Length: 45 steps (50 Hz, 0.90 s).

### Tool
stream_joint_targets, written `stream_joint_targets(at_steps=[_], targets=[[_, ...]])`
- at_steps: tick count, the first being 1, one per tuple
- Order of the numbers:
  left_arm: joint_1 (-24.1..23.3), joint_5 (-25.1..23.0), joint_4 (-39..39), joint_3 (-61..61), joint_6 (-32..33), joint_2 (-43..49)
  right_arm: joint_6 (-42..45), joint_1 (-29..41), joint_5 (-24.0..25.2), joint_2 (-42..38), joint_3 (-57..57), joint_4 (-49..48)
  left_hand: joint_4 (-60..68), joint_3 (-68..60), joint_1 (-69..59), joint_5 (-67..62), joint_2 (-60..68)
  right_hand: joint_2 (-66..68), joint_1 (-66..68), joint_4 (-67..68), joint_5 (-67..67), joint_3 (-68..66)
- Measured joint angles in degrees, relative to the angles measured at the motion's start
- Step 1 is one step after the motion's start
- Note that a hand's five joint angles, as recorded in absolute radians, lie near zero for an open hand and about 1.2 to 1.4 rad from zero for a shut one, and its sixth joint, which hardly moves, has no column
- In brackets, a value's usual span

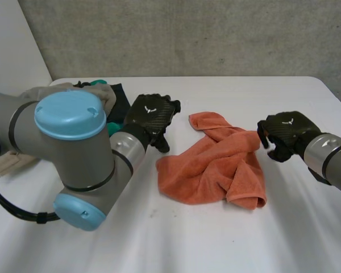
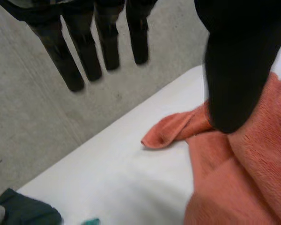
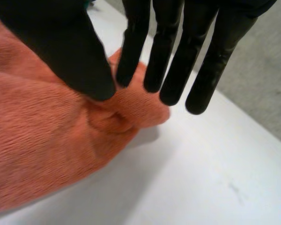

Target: Fold the laundry.

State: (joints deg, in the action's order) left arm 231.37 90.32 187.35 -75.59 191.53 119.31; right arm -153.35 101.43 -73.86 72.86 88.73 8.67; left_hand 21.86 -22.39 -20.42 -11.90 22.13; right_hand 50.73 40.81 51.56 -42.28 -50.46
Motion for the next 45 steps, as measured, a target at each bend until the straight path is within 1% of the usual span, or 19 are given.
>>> stream_joint_targets(at_steps=[2,5,11,13,14,16,17,18,19,21,22,23,24,25,27,32,34,39,45], targets=[[0.0,-0.1,-0.3,-1.3,0.0,0.8,0.1,-0.1,0.3,-0.1,0.5,2.0,-3.6,3.6,2.7,3.7,-3.7,-19.0,-17.5,-19.5,19.4,18.5],[0.0,-0.2,-0.6,-2.6,0.1,3.3,0.3,-0.1,0.7,-0.7,1.7,4.0,-4.1,4.2,2.7,4.3,-4.2,-31.5,-24.5,-32.3,33.0,31.4],[0.1,-0.3,-0.5,-1.5,0.6,9.3,0.3,0.1,1.3,-3.4,3.5,4.0,-4.1,4.2,2.7,4.3,-4.2,-33.3,-27.5,-36.1,37.1,35.7],[0.0,-0.3,-0.4,-0.4,0.7,11.0,0.1,0.2,1.4,-5.0,3.9,3.1,-4.0,4.1,2.5,8.1,-4.0,-36.0,-28.8,-37.2,38.2,37.3],[0.1,-0.3,-0.5,0.4,0.8,12.0,-0.1,0.2,1.4,-5.6,4.1,2.6,-3.3,3.6,1.8,4.8,-3.4,-36.0,-28.8,-37.2,38.2,37.3],[0.0,-0.4,-0.4,1.6,1.0,13.3,-0.1,0.3,1.4,-5.9,4.1,2.3,-3.3,3.6,1.8,4.8,-3.4,-36.0,-28.8,-37.2,38.2,37.3],[0.0,-0.4,-0.4,2.4,1.3,14.1,-0.4,0.3,1.4,-7.0,4.4,0.6,5.3,-4.7,-8.0,-5.2,5.3,-37.4,-29.1,-37.5,38.5,37.7],[0.0,-0.5,-0.4,3.1,1.5,14.6,-0.5,0.3,1.4,-7.3,4.4,-0.1,6.4,-5.8,-9.4,-6.3,6.0,-36.9,-28.7,-37.2,38.2,37.2],[-0.1,-0.6,-0.3,3.5,1.6,14.8,-0.6,0.4,1.4,-7.7,4.6,-0.9,16.6,-15.9,-20.5,-16.1,17.3,-35.4,-27.5,-36.1,36.5,35.3],[-0.1,-0.9,-0.3,4.0,1.8,15.1,-0.7,0.4,1.3,-8.1,4.7,-2.0,20.3,-19.6,-24.3,-19.7,20.0,-33.8,-25.5,-34.7,35.0,33.5],[-0.1,-1.2,-0.3,4.4,2.0,15.3,-0.9,0.5,1.2,-8.5,4.7,-3.2,35.2,-34.3,-38.6,-34.3,34.9,-23.1,-14.5,-24.2,24.9,22.8],[-0.2,-1.3,-0.3,4.5,2.1,15.3,-1.0,0.5,1.2,-8.6,4.7,-3.6,35.2,-34.3,-38.6,-34.3,34.9,-17.1,-9.1,-18.5,19.4,17.1],[-0.2,-1.6,-0.3,4.9,2.2,15.2,-1.2,0.5,1.1,-8.8,4.7,-4.5,44.5,-43.1,-44.7,-42.8,44.1,1.6,5.7,-1.7,3.5,0.2],[-0.3,-1.8,-0.3,5.1,2.2,15.1,-1.5,0.5,1.0,-8.9,4.6,-5.2,46.2,-44.4,-44.7,-43.1,45.7,7.8,10.4,5.9,-3.8,-7.1],[-0.4,-2.0,-0.4,5.4,2.2,14.7,-2.4,0.4,0.9,-8.9,4.3,-6.1,46.6,-44.8,-44.7,-43.1,46.2,14.8,13.8,13.2,-10.8,-14.2],[-0.5,-2.0,-0.7,5.9,2.1,10.8,-4.3,0.0,0.6,-7.5,3.1,-6.9,46.6,-44.8,-44.7,-43.1,46.3,16.7,14.4,16.4,-13.3,-17.2],[-0.3,-1.9,-0.8,5.9,2.1,7.3,-4.8,-0.2,0.5,-5.4,2.2,-6.8,46.6,-44.8,-44.7,-43.1,46.3,16.7,14.4,16.4,-13.3,-17.2],[0.9,-1.4,-0.9,5.8,2.1,-2.1,-4.8,-0.3,0.5,2.2,-0.5,-5.5,46.6,-44.8,-44.7,-43.1,46.3,16.7,14.4,16.4,-13.3,-17.2],[2.5,-1.2,-0.8,5.4,2.1,-13.7,-4.0,-0.5,1.0,12.0,-8.0,-0.6,46.8,-45.4,-44.7,-43.1,46.4,16.7,14.4,16.4,-13.7,-17.2]])
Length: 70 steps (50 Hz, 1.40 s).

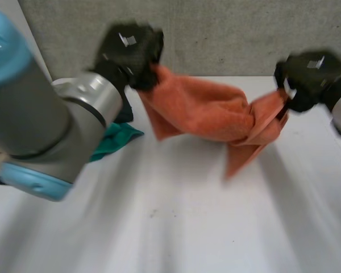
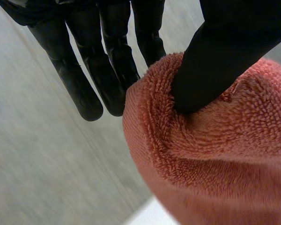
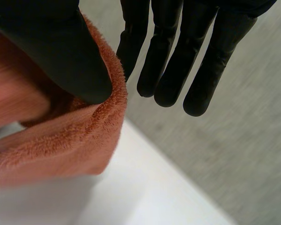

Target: Fold the laundry.

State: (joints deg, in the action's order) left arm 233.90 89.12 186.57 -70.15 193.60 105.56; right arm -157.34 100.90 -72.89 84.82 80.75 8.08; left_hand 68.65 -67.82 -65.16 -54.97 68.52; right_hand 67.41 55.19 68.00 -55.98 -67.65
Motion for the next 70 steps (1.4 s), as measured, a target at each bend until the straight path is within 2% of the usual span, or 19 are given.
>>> stream_joint_targets(at_steps=[5,12,17,21,26,27,28,29,30,31,32,33,36,41,46,53,59,65,70], targets=[[0.6,-0.1,0.0,-0.6,0.0,-5.5,0.6,-1.0,0.5,5.0,-6.5,4.5,0.0,0.0,0.0,0.0,0.0,0.0,0.1,0.0,0.0,0.0],[0.8,-0.3,0.0,-1.7,0.1,-4.8,2.4,-2.3,0.6,4.5,-10.0,6.0,0.0,0.0,0.0,0.0,0.0,0.0,0.4,0.0,0.0,0.0],[1.0,-0.3,0.2,-1.2,0.6,0.6,4.9,-0.7,0.1,-0.5,-10.2,5.6,0.0,0.0,0.0,0.0,0.0,0.0,0.4,0.0,0.0,0.0],[2.1,-0.3,0.9,1.7,2.3,8.7,6.9,1.8,-0.8,-7.1,-10.0,4.0,0.0,0.0,0.0,0.0,0.0,0.0,0.4,0.0,0.0,0.0],[4.2,-0.2,4.1,8.7,6.0,20.3,7.5,5.2,-5.0,-16.5,-10.8,-2.7,-0.4,0.7,0.6,0.3,-0.8,0.0,0.4,0.0,0.0,0.0],[4.5,-0.1,4.9,10.2,6.7,22.3,7.5,5.8,-6.3,-18.1,-11.0,-4.5,-5.9,5.5,5.2,4.1,-5.8,0.0,0.4,0.0,0.0,0.0],[4.7,0.0,5.9,11.6,7.4,24.3,7.5,6.0,-6.8,-18.6,-11.0,-5.1,-5.9,5.5,5.2,4.1,-5.8,0.0,0.4,0.0,0.0,0.0],[4.9,0.1,7.0,13.1,8.1,26.3,7.7,7.1,-9.2,-21.1,-11.3,-8.4,-24.6,23.7,25.5,21.5,-25.7,0.0,0.4,0.0,0.0,0.0],[5.0,0.1,7.7,14.0,8.5,27.4,7.7,7.3,-9.9,-21.7,-11.4,-9.3,-31.8,30.8,33.9,28.7,-31.7,0.0,0.4,0.0,0.0,0.0],[5.1,0.2,9.2,15.9,9.3,29.7,8.0,8.3,-12.7,-24.0,-11.6,-12.9,-37.8,36.7,39.4,34.8,-37.7,0.0,0.4,0.0,0.0,0.0],[5.2,0.3,10.2,16.9,9.8,31.0,8.2,8.9,-14.5,-25.3,-11.6,-15.2,-51.0,49.6,52.0,47.5,-51.2,0.0,0.4,0.0,0.0,0.0],[5.3,0.4,10.8,17.4,10.0,31.7,8.5,9.3,-15.7,-26.1,-11.6,-16.7,-54.1,53.1,53.3,50.7,-54.1,0.0,0.4,0.0,0.0,0.0],[5.2,0.5,11.8,17.1,10.4,31.9,9.3,9.9,-17.9,-27.5,-11.3,-19.2,-55.4,54.2,53.3,51.9,-55.1,0.0,0.4,0.0,0.0,0.0],[5.1,0.6,12.5,9.1,10.3,26.3,10.8,10.4,-19.7,-28.0,-10.1,-20.2,-55.4,54.2,53.1,51.8,-55.1,0.0,0.4,0.0,0.0,0.0],[4.9,0.3,12.1,-6.6,10.2,15.8,11.4,10.2,-19.4,-27.0,-8.5,-16.4,-43.0,42.2,38.5,39.2,-42.9,0.0,0.8,0.0,0.0,0.0],[4.6,-0.3,11.8,-20.2,10.4,10.5,11.3,9.9,-19.1,-26.4,-6.8,-13.3,-30.8,30.1,26.7,27.3,-30.7,0.0,0.8,0.0,0.0,0.0],[4.8,-1.6,11.5,-20.0,10.8,13.8,11.2,9.9,-18.9,-26.4,-5.8,-13.1,-31.2,30.3,27.2,27.7,-31.0,0.0,0.8,0.0,0.0,0.0],[5.6,-5.2,8.1,-12.7,11.5,21.3,11.0,10.1,-18.8,-26.5,-4.4,-13.2,-33.8,32.8,30.0,30.5,-33.7,0.0,0.8,0.0,0.0,0.0],[6.6,-6.3,4.8,-7.1,11.7,26.0,10.8,10.0,-18.8,-26.5,-3.4,-13.3,-33.8,32.9,30.0,30.5,-33.7,0.0,0.8,0.0,0.0,0.0]])
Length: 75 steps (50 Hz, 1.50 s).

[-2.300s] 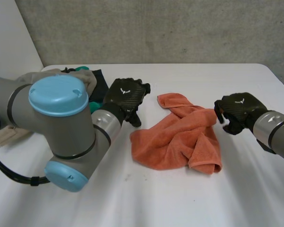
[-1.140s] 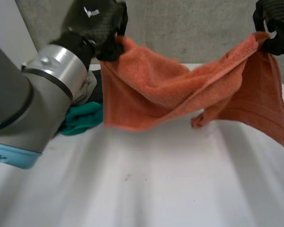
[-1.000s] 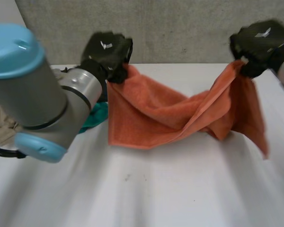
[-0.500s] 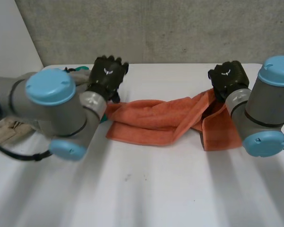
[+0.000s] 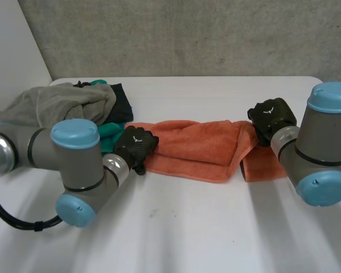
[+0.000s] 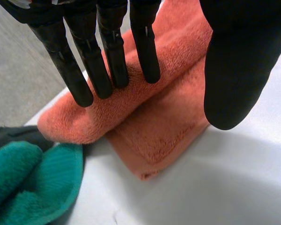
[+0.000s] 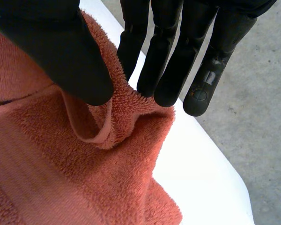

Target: Fold the laundry.

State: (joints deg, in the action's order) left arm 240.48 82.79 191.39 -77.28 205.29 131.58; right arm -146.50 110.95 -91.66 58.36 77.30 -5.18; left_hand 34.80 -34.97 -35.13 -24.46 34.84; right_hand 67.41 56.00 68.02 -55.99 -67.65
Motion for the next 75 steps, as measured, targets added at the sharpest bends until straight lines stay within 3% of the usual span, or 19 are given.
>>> stream_joint_targets(at_steps=[27,29,32,37,50,52,53,54,61,75], targets=[[0.8,-0.2,-1.7,9.9,1.1,8.3,-0.1,-0.7,0.1,-0.3,2.1,-0.3,7.7,-7.6,-7.6,-7.7,7.9,0.0,0.0,0.0,0.0,0.0],[0.8,-0.2,-1.7,10.0,1.1,8.5,-0.1,-0.7,0.1,-0.4,2.1,-0.3,10.0,-9.7,-9.9,-10.0,10.0,0.0,0.0,0.0,0.0,0.0],[0.8,-0.2,-1.7,10.6,1.1,8.8,-0.1,-0.7,0.1,-0.4,2.1,-0.3,27.7,-27.0,-29.3,-27.6,27.4,0.0,0.0,0.0,0.0,0.0],[0.7,0.0,-1.8,11.4,1.1,9.0,-0.1,-0.7,0.1,-0.3,2.0,-0.3,33.6,-33.0,-31.3,-32.0,33.5,0.0,0.0,0.0,0.0,0.0],[0.5,0.3,-6.3,7.4,0.8,0.4,-0.1,-0.6,-0.3,1.7,2.1,0.5,33.8,-33.1,-31.3,-32.0,33.5,0.0,0.0,0.0,0.0,0.0],[0.5,0.2,-6.9,5.6,0.9,-0.8,-0.1,-0.6,-0.3,2.0,2.1,0.9,15.9,-14.2,-11.2,-14.7,14.5,0.0,0.0,0.0,0.0,0.0],[0.5,0.1,-7.0,5.2,1.0,-1.0,-0.1,-0.7,-0.3,2.1,2.1,1.0,13.7,-13.2,-8.9,-12.7,13.4,0.0,0.0,0.0,0.0,0.0],[0.6,0.1,-7.2,4.3,1.0,-1.3,-0.1,-0.7,-0.2,2.2,2.1,1.3,5.0,-5.0,-1.3,-4.8,4.6,0.0,0.0,0.0,0.0,0.0],[1.1,-0.1,-7.3,3.6,1.3,0.6,0.0,-0.8,0.5,2.5,2.5,2.1,0.5,-0.4,-0.6,-0.4,0.5,0.0,0.0,0.0,0.0,0.0],[2.2,-0.2,-7.1,10.5,1.2,6.4,-0.1,-0.7,0.9,2.5,3.5,2.1,2.7,-2.4,-2.4,-3.2,2.6,0.0,0.0,0.0,0.0,0.0]])
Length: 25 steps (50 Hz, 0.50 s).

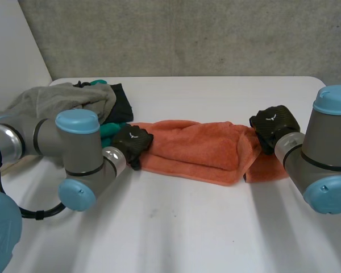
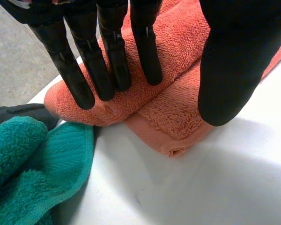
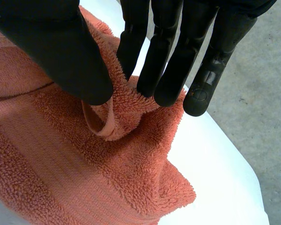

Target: Fold the laundry.

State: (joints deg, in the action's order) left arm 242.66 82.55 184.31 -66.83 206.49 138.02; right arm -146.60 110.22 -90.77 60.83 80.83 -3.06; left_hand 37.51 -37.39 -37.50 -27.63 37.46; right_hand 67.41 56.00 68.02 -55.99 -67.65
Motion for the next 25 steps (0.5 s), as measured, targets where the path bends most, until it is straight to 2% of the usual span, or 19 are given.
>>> stream_joint_targets(at_steps=[15,20,22,25], targets=[[-0.1,-0.1,0.0,2.8,0.1,3.6,0.0,-0.1,0.2,-0.3,0.2,-0.1,3.1,-3.2,-2.5,-2.6,3.1,0.0,0.0,0.0,0.0,0.0],[-0.1,-0.5,0.0,4.3,0.1,4.4,0.0,-0.1,0.3,-0.4,0.2,-0.1,18.0,-17.8,-17.6,-10.6,17.8,0.0,0.0,0.0,0.0,0.0],[-0.1,-1.0,0.0,5.3,0.1,5.0,0.0,-0.1,0.3,-0.4,0.2,-0.1,28.2,-27.8,-28.6,-12.2,27.8,0.0,0.0,0.0,0.0,0.0],[-0.1,-1.6,0.0,6.5,0.1,5.8,0.0,-0.1,0.3,-0.5,0.2,-0.1,30.6,-30.2,-30.1,-12.2,30.4,0.0,0.0,0.0,0.0,0.0]])
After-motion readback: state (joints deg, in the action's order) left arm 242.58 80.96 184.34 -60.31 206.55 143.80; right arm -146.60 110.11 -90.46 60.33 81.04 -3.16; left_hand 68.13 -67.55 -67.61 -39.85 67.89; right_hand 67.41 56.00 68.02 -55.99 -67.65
